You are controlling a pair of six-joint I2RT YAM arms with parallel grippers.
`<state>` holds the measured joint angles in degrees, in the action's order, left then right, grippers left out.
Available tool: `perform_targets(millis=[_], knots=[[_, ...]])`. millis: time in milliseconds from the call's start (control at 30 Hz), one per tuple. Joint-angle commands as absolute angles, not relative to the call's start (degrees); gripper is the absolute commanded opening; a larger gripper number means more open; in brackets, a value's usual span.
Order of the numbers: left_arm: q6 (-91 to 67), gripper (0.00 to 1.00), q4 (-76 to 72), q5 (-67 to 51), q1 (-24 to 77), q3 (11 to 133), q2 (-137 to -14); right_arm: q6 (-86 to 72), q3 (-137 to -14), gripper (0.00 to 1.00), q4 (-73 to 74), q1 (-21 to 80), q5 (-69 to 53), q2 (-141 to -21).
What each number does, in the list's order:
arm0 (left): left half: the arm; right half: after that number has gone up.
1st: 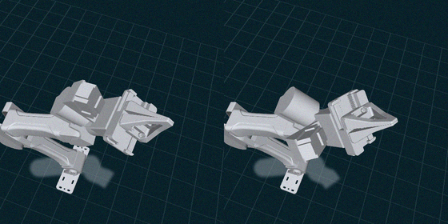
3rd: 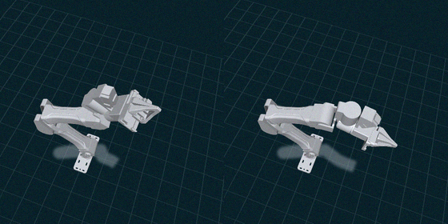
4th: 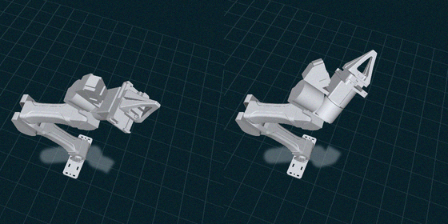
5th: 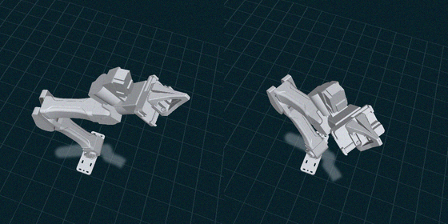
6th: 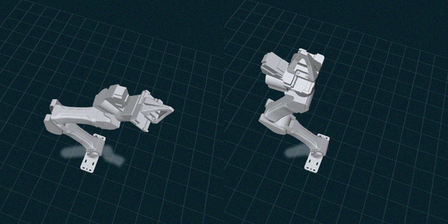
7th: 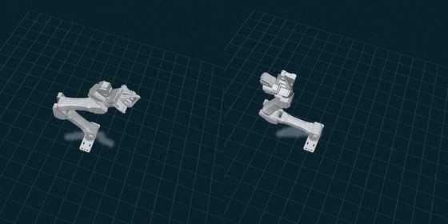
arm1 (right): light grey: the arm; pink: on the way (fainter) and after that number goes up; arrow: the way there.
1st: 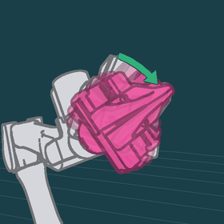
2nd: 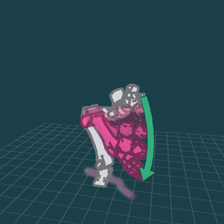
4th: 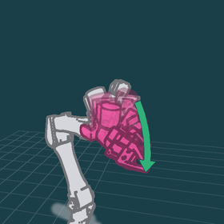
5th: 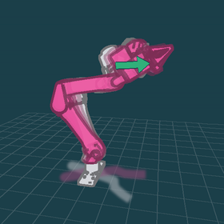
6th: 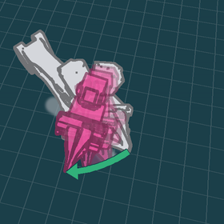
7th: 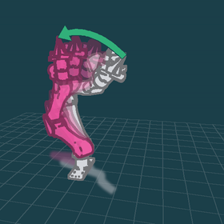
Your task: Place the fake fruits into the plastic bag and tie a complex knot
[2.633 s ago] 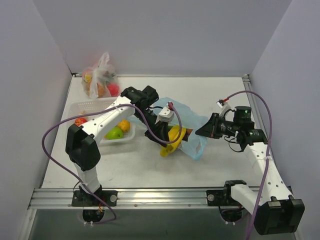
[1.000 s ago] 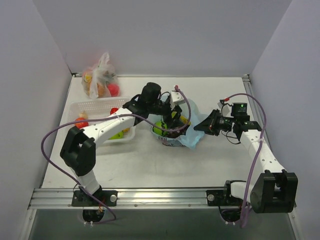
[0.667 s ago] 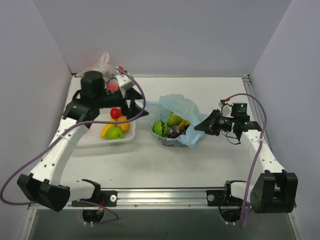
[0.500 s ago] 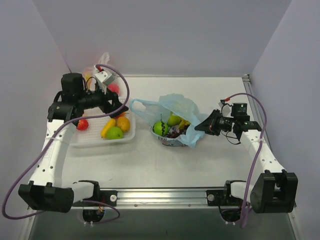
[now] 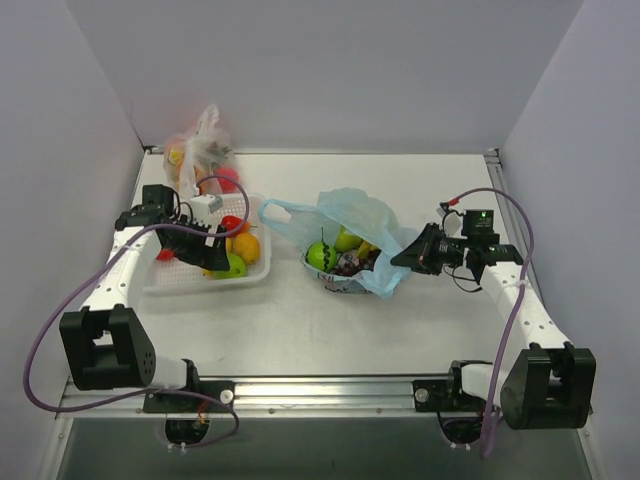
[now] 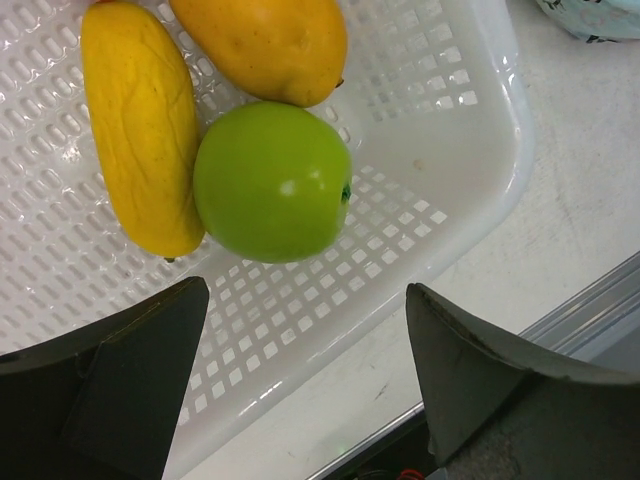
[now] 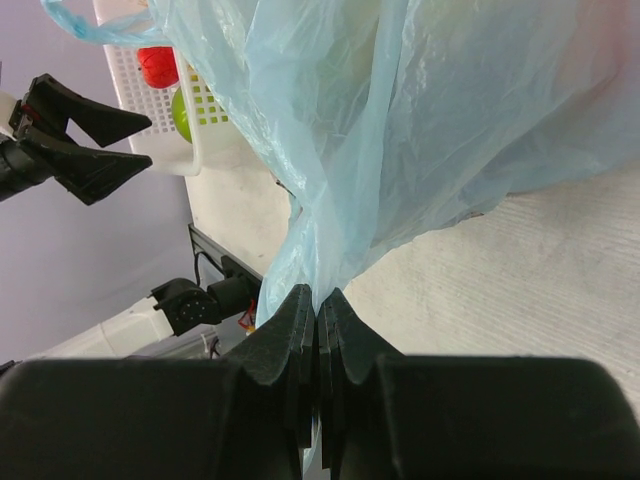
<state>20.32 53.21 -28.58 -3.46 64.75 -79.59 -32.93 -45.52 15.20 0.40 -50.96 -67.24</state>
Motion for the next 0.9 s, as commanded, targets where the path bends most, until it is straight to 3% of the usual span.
perform_targets(millis=[0,133,600,733,767,867], knots=[[20.74,0.91,48.26,-27.78,-2.55,65.04,-81.03,-31.55,-45.44,0.00,16.17,0.26,-50.80,-66.27],[20.39,0.86,46.50,-28.12,-1.67,64.69,-85.07,-31.03,-45.53,0.00,16.78,0.26,-51.06,-66.71],[19.43,0.84,39.64,-25.84,1.41,62.84,-93.78,-30.59,-46.84,0.00,17.67,0.35,-51.77,-68.90],[19.07,0.72,38.15,-26.19,1.06,62.40,-93.78,-30.32,-47.02,0.00,17.67,0.35,-52.29,-69.26],[19.16,0.61,38.32,-26.71,0.71,62.49,-93.00,-30.24,-47.02,0.00,17.75,0.35,-52.38,-69.34],[19.25,0.51,39.90,-28.21,0.35,63.63,-89.49,-29.71,-47.20,0.00,18.28,0.35,-52.65,-69.08]])
